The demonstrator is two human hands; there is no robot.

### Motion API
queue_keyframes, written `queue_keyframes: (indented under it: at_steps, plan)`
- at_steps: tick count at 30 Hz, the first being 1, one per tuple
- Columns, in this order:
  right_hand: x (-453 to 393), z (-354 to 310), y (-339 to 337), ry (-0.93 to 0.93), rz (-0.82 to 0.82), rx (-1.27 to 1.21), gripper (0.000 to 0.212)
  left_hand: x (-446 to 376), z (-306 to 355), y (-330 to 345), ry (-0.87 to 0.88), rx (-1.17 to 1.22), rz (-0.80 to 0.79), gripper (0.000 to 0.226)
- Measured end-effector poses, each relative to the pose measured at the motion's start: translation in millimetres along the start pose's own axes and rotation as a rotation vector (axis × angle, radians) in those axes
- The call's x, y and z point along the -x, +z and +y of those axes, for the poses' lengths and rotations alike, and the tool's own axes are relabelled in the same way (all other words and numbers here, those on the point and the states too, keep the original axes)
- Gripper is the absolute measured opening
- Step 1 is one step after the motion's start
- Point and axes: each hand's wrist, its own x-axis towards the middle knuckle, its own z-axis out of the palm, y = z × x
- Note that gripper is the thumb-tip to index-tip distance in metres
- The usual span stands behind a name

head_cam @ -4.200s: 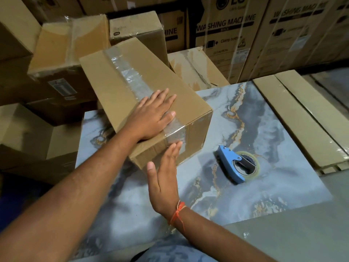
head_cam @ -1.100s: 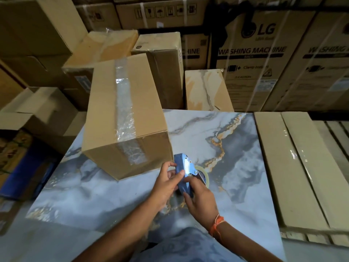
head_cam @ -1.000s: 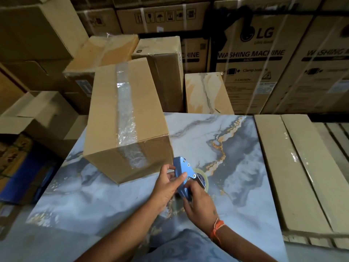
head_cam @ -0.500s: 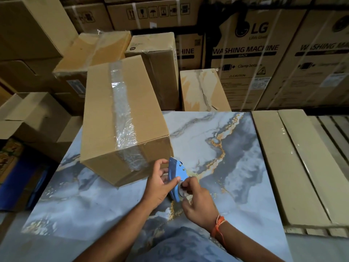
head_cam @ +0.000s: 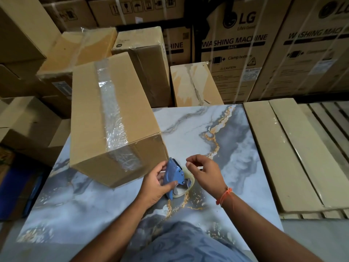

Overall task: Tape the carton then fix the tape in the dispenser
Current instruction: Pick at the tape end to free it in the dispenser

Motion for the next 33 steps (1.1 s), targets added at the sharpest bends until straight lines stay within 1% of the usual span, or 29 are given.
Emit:
queue_keyframes:
  at_steps: [3,9,12,16,19,21,24,28,33]
  plan:
    - [-4.5,3.6,-5.7,0.045,-0.063,0.028,0.016,1.0,2.1,1.5,0.022,-0.043,-0.020,0.072]
    - [-3.6,7.5,-9.6,0.114,-0.174,-0.005,0.023,4.4,6.5,7.2,0.079,-0.161,-0.044,0.074]
    - [-0.9,8.6,-9.8,0.104,-0.207,-0.007,0.034,6.5,7.9,9.4,0.104,-0.200,-0.043,0.076]
    - [0.4,12.3,-9.7,0.099,-0.213,-0.018,0.048,9.5,8.7,12.5,0.125,-0.235,-0.026,0.078]
    - [0.4,18.0,-8.3,0.127,-0.200,-0.070,0.064,12.3,7.6,14.9,0.147,-0.241,-0.004,0.076]
    - [1.2,20.6,-7.5,0.130,-0.197,-0.079,0.069,13.8,7.1,15.9,0.157,-0.250,0.001,0.075]
    - [4.3,18.8,-7.9,0.084,-0.207,-0.081,0.061,15.2,5.6,17.7,0.171,-0.278,0.013,0.076]
    - [3.6,21.0,-4.9,0.061,-0.162,-0.055,0.036,16.7,1.7,18.8,0.158,-0.301,0.032,0.078]
    - [7.7,20.0,-0.4,0.080,-0.086,-0.048,0.024,17.7,-1.9,27.4,0.224,-0.409,0.092,0.080]
